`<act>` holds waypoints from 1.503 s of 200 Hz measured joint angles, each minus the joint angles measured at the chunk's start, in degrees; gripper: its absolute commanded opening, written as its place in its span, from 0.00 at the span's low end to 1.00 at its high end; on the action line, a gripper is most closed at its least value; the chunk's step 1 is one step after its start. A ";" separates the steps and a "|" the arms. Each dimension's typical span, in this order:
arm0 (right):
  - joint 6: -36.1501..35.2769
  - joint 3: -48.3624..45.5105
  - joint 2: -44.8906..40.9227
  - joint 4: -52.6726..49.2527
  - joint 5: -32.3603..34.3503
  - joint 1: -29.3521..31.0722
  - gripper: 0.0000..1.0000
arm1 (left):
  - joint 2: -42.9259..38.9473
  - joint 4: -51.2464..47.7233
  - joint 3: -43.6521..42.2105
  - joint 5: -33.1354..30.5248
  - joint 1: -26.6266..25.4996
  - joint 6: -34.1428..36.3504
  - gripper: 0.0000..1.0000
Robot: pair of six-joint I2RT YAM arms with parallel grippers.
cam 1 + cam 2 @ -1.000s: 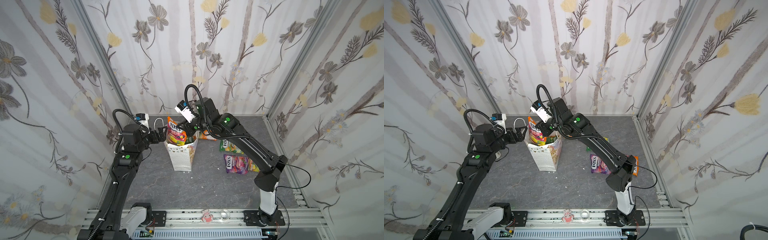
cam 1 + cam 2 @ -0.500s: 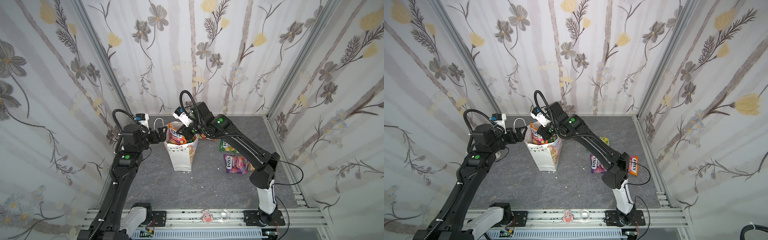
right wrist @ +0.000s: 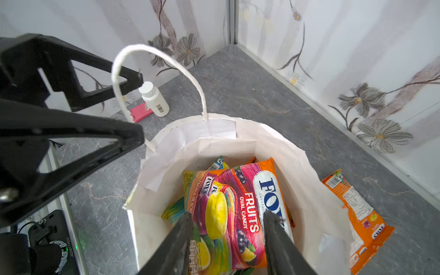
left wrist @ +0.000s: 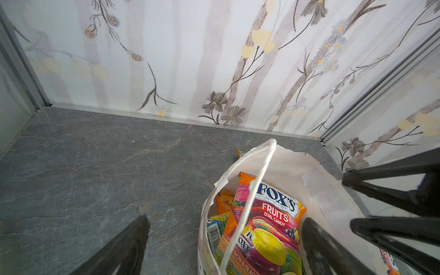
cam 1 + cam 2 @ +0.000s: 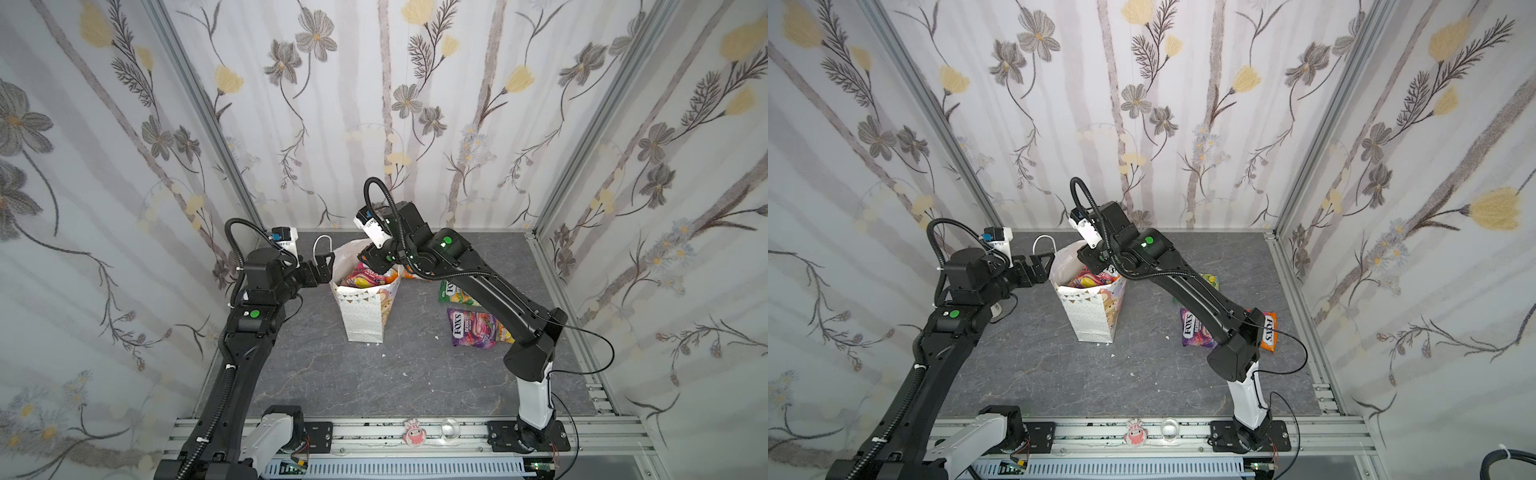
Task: Place the snacks into the paper bag
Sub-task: 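Open the right gripper and release the fruits pack inside the bag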
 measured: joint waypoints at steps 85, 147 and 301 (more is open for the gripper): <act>5.73 0.24 -8.96 0.02 6.03 3.50 0.51 | -0.09 0.39 -0.24 1.18 0.00 -0.04 0.93; 9.90 -1.14 -9.31 1.44 7.74 5.01 0.50 | 0.52 3.45 -1.53 5.66 0.00 -2.27 0.92; 16.15 -54.34 -37.31 32.00 12.22 8.39 0.69 | -2.47 2.34 -5.25 -1.97 0.72 -1.31 0.98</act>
